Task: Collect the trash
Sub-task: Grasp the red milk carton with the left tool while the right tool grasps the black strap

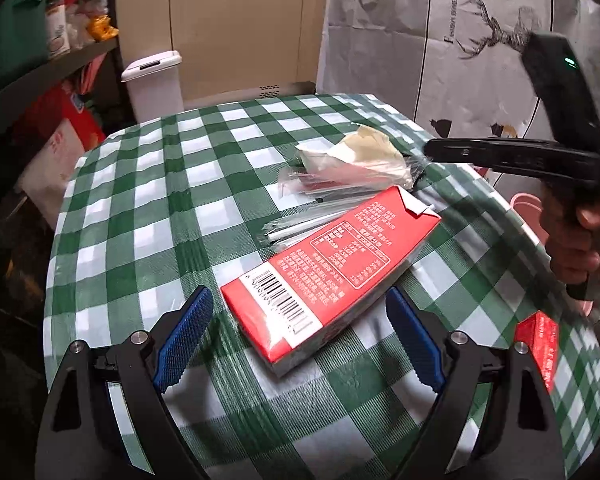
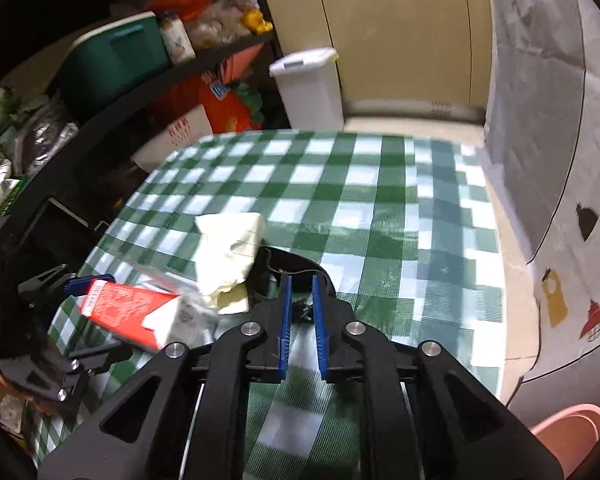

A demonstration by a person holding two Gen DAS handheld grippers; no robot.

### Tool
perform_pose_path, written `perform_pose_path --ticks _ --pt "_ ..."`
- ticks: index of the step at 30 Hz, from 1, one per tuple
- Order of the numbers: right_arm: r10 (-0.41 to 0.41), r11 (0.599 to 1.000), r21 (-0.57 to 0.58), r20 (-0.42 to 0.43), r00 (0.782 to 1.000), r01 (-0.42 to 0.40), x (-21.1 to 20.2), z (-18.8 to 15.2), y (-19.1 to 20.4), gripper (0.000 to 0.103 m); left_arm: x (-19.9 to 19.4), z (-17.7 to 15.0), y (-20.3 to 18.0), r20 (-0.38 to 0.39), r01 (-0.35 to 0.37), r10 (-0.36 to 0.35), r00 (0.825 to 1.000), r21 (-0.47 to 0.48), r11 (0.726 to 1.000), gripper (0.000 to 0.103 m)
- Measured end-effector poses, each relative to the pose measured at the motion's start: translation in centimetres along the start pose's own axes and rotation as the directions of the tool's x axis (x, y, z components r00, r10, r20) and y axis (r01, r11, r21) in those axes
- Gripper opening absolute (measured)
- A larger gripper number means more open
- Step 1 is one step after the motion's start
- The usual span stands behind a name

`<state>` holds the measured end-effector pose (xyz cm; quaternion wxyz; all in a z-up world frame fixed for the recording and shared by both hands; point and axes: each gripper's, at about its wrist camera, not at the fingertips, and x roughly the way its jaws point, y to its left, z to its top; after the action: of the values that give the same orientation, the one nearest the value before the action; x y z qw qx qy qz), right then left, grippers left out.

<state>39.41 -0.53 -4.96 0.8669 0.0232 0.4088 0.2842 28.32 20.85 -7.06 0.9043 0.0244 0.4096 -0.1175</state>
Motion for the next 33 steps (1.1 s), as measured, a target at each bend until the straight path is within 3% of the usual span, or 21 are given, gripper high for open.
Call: perform_pose_path --ticks 4,7,9,18,21,23,33 --pt "-0.001 1.0 0.006 -0.022 1.0 0.001 1.4 0.5 -0.4 0.014 0.5 0.3 0.2 -0.002 0.015 -0.015 1.0 -0.001 1.0 0.085" --pt "-0.005 1.0 0.01 -0.022 1.0 0.005 1.5 0.8 -0.3 0.024 0.6 0.6 0.0 0.006 0.022 -0.022 1.0 0.007 1.0 0.085" --pt "-0.016 1.0 0.001 -0.021 1.0 0.017 1.6 0.8 -0.3 0.024 0.6 0.7 0.0 0.011 0.023 -0.023 1.0 -0.006 1.0 0.085" --pt "-0.015 1.0 -0.015 -0.063 0.998 0.014 2.3 0.4 -0.3 0.026 0.1 0.6 -0.6 0.01 0.042 -0.042 0.999 0.014 0.999 0.071" --pt "-0.027 1.0 -0.013 -0.063 0.998 0.026 2.2 0.3 -0.3 0.021 0.0 0.5 -0.6 0.004 0.049 -0.049 0.999 0.017 0.999 0.068" --pt "-0.042 0.999 -0.028 -0.069 0.997 0.04 2.2 0.2 -0.2 0.008 -0.1 0.4 -0.6 0.001 0.057 -0.057 0.998 0.019 0.998 0.066" --pt "-0.075 0.997 -0.037 -0.059 0.995 0.073 -0.1 -0.6 -1.0 0.003 -0.6 0.2 -1.5 -0.023 0.064 -0.063 0.998 0.052 0.997 0.05"
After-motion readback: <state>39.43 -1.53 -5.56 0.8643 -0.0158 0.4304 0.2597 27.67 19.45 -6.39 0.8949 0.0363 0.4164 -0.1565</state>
